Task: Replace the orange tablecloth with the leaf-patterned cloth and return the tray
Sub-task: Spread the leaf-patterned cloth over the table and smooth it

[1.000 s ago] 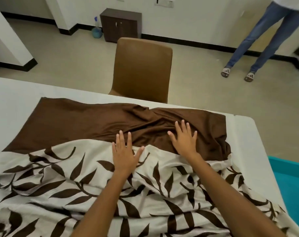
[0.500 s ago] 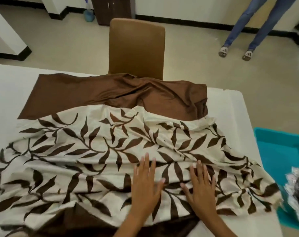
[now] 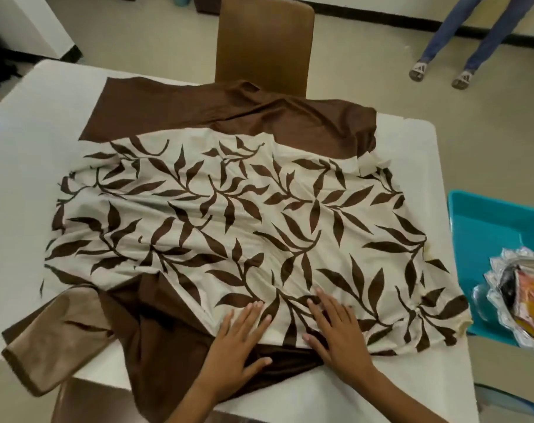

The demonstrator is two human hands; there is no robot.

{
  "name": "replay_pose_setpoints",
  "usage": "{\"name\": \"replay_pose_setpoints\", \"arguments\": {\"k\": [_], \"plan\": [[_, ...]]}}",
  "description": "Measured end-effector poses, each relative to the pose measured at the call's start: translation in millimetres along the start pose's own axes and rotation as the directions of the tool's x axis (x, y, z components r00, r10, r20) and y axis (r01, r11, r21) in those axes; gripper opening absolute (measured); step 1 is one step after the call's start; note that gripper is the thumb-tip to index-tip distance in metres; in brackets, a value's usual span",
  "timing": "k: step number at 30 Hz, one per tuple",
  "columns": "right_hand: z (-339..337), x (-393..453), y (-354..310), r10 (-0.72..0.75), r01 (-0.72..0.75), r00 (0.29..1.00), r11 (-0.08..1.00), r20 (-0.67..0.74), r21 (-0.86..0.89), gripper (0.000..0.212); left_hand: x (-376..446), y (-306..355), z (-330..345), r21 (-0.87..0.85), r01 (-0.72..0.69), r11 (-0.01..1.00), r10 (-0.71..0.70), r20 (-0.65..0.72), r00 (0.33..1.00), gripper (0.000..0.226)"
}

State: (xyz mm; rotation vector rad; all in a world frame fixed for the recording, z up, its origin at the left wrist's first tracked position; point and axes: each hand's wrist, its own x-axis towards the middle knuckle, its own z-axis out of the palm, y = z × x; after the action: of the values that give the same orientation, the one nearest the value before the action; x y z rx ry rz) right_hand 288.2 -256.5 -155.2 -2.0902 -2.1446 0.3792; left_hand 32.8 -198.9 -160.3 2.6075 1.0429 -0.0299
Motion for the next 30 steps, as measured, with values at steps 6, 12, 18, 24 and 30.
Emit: {"name": "replay_pose_setpoints", "arguments": {"k": [6, 12, 18, 24, 30], "plan": [[-16.8, -16.0, 40.6, 0.263, -0.260, 0.952, 0.965, -0.155, 0.039, 0.052, -8.8, 19.6, -8.2, -0.169, 0.281, 0.945, -0.313, -0.208, 0.927, 0.054], [-9.5, -47.1, 49.0, 0.343, -0.337, 0.936, 0.938, -0.079, 0.078, 0.059, 51.3, 115.9, -2.2, -0.311, 0.306, 0.900, -0.394, -0.274, 0.877, 0.054], [-24.1, -78.4, 72.6, 0.337, -0.286, 0.922, 0.924, -0.191, 0.253, 0.047, 80.7, 187.1, 46.0, -0.161, 0.267, 0.950, -0.287, -0.115, 0.951, 0.052], [-12.4, -126.6, 117.8, 0.136, -0.126, 0.988, 0.985, -0.078, 0.117, 0.059, 63.9, 172.8, 57.6, -0.022, 0.287, 0.958, -0.287, -0.146, 0.947, 0.052], [-26.3, -150.8, 134.3, 0.293, -0.201, 0.931, 0.910, -0.219, 0.362, 0.046, 66.7, 205.9, 47.0, -0.130, 0.341, 0.931, -0.362, -0.200, 0.911, 0.048]]}}
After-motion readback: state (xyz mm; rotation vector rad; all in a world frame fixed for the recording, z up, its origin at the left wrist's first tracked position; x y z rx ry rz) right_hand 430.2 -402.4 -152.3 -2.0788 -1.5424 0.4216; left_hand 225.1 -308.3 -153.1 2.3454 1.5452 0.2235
